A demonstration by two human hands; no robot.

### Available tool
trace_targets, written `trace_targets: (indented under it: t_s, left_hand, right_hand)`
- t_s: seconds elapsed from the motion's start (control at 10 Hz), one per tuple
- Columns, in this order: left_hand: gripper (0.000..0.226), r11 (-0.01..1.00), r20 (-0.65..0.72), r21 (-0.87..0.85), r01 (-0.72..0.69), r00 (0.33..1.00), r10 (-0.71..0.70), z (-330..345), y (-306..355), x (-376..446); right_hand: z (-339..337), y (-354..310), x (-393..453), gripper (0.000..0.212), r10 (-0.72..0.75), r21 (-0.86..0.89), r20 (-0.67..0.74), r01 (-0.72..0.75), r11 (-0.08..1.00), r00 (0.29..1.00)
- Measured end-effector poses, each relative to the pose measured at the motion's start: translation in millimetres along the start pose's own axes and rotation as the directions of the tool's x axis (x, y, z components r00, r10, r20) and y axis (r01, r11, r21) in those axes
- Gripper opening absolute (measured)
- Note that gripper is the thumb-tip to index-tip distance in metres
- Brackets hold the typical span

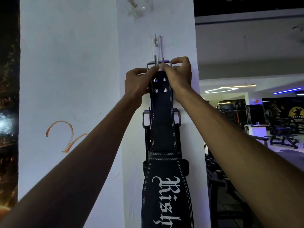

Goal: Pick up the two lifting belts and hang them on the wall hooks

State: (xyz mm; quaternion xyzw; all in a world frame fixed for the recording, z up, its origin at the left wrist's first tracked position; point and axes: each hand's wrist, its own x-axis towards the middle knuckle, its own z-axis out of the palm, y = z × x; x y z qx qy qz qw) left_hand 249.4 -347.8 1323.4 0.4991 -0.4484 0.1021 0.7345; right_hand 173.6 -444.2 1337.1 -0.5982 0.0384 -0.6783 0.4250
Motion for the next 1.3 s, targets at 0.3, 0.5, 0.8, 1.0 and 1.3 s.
trace_targets:
  t_s: [0.3,0.5,0.8,1.0,1.3]
  left_hand:
    - [0.024,0.998,-0.114,0.042,0.045,0.993,-0.04,9,6,4]
    - [0.037,0.994,-0.103,-0.053,0.101,0.989,-0.106,10,4,-14]
    - [0.029,0.993,0.046,-0.083,0.082,0.996,-0.079,-23,-29,-62]
    - [0.031,0.998,0.016,-0.034,0.057,0.998,-0.056,-36,-33,-80]
    - [0.011,0.925,-0.044,0.349,-0.152,0.983,0.179,-76,-38,-133]
  right_hand:
    - [-6,-6,0,0.035,0.017,-0.013,0.005,-0.017,1.0,1.0]
    - [-20,0,-19,0.043,-0.053,-0.003,0.071,0.053,0.999,0.996]
    - [-55,29,-79,0.031,-0.21,-0.044,0.159,0.219,0.975,0.965]
    - [-59,21,-90,0.022,-0.239,-0.123,0.043,0.243,0.962,0.97]
    - [-83,14,-162,0.023,-0.362,-0.357,0.07,0.362,0.861,0.93]
